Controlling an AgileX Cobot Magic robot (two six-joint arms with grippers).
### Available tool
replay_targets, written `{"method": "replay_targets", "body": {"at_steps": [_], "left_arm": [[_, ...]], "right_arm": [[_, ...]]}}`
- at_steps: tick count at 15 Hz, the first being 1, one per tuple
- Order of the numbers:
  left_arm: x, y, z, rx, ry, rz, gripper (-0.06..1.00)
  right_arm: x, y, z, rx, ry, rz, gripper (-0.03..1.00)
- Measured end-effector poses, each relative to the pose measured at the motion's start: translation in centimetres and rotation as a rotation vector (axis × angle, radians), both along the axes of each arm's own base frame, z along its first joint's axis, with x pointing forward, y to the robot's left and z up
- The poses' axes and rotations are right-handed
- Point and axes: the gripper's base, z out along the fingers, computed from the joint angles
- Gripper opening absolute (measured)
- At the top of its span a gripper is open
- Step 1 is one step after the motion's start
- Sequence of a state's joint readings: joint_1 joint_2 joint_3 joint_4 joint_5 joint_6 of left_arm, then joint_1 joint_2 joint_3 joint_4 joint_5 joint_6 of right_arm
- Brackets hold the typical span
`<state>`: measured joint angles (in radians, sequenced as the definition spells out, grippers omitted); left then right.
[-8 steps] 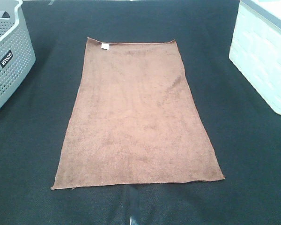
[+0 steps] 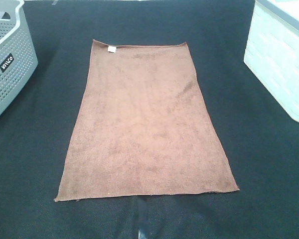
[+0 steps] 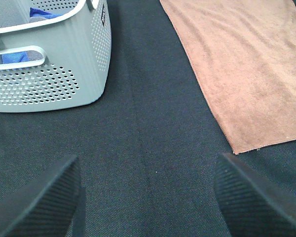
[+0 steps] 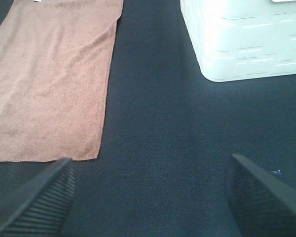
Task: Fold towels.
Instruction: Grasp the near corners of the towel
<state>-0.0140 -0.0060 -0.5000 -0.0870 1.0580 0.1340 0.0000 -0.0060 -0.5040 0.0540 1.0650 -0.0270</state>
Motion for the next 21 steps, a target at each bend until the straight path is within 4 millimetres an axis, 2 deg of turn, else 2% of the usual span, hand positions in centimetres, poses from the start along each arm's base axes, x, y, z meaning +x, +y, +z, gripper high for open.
{"method": "replay_targets", "body": {"at_steps": [21], "left_arm": [[0.00,0.00,0.00,0.000,0.000,0.000,0.72]], "right_arm": [[0.00,0.00,0.00,0.000,0.000,0.000,0.78]]}}
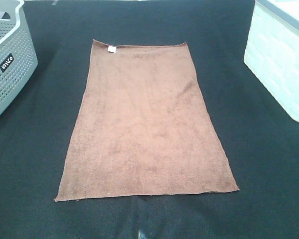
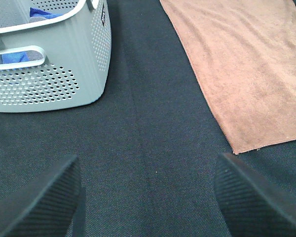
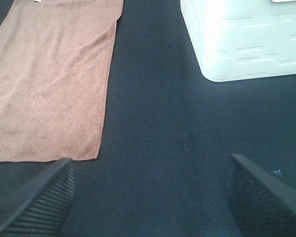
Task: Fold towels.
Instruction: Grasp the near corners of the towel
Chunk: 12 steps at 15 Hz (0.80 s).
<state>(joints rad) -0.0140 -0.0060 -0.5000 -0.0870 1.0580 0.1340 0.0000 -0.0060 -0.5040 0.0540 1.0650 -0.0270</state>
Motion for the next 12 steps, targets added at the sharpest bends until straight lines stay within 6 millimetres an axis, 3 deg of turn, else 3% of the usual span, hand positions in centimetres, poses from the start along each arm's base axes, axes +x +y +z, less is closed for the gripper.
{"method": "replay_targets", "body": {"at_steps": [12], "left_arm": [[0.00,0.00,0.00,0.000,0.000,0.000,0.72]], "right_arm": [[0.00,0.00,0.00,0.000,0.000,0.000,0.78]]}}
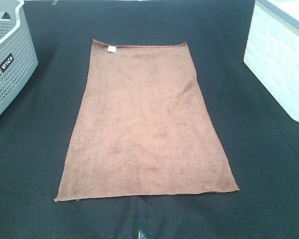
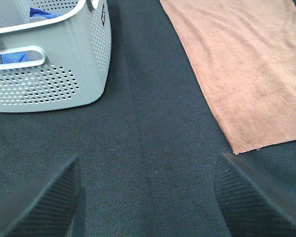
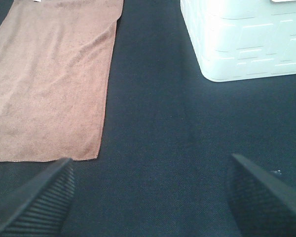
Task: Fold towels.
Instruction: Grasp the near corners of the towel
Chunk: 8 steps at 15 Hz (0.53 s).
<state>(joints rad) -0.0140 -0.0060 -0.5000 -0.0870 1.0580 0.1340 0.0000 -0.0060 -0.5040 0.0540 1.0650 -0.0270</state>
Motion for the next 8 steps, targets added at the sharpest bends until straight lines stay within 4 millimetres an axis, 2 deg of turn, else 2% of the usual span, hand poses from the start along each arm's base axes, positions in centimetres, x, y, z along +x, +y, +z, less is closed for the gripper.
{"method": "replay_targets", "body": {"at_steps": [8], "left_arm": [[0.00,0.00,0.00,0.000,0.000,0.000,0.72]], "right_arm": [[0.00,0.00,0.00,0.000,0.000,0.000,0.78]]}}
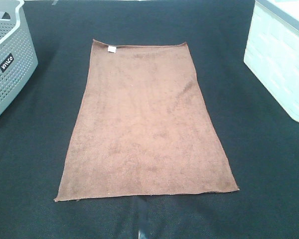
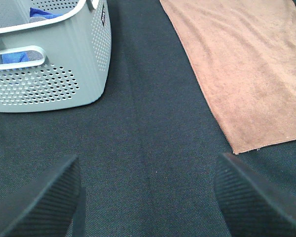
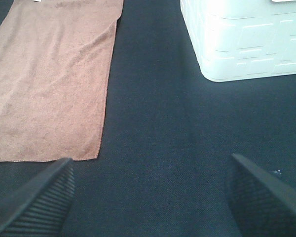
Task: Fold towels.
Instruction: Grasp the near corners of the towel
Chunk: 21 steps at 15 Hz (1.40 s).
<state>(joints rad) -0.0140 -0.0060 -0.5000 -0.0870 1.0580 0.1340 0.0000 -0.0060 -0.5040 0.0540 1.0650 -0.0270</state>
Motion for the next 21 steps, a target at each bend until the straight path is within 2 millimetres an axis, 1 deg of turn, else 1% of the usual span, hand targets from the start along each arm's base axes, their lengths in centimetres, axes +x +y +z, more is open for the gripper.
{"method": "replay_targets", "body": {"at_steps": [4,6,7,9,10,12,13,14,16,17,19,21], "left_arm": [[0.0,0.0,0.0,-0.003,-0.001,-0.002,0.72],[0.1,-0.1,0.7,-0.014,-0.042,-0.005,0.72],[0.1,-0.1,0.7,-0.014,-0.042,-0.005,0.72],[1.6,-0.3,2.2,-0.089,-0.156,0.006,0.72],[3.1,-0.4,2.8,-0.158,-0.219,0.011,0.72],[6.1,-0.6,2.9,-0.247,-0.221,0.026,0.72],[7.5,-0.7,2.8,-0.285,-0.188,0.036,0.72],[9.7,-0.9,2.3,-0.368,-0.114,0.056,0.72],[12.6,-1.3,0.9,-0.486,0.032,0.096,0.72],[12.6,-1.3,0.9,-0.486,0.032,0.096,0.72],[15.0,-1.6,-0.9,-0.544,0.180,0.134,0.72],[17.3,-1.8,-3.4,-0.529,0.331,0.145,0.72]], "right_arm": [[0.0,0.0,0.0,0.000,0.000,0.000,0.78],[0.0,0.0,0.0,0.000,0.001,0.000,0.78],[0.0,0.0,0.0,0.000,0.001,0.000,0.78],[0.8,0.0,0.4,-0.004,0.027,-0.003,0.78],[2.1,-0.1,1.1,-0.013,0.034,-0.012,0.78],[4.5,-0.2,1.9,-0.011,0.072,-0.013,0.78],[5.6,-0.2,2.1,-0.010,0.100,-0.014,0.78],[7.7,-0.1,1.9,0.003,0.177,-0.010,0.77],[10.4,0.2,0.9,0.039,0.290,-0.004,0.77],[10.4,0.2,0.9,0.039,0.290,-0.004,0.77],[13.3,0.6,-0.5,0.102,0.415,-0.001,0.77],[15.9,1.0,-1.7,0.159,0.533,0.013,0.77]]}}
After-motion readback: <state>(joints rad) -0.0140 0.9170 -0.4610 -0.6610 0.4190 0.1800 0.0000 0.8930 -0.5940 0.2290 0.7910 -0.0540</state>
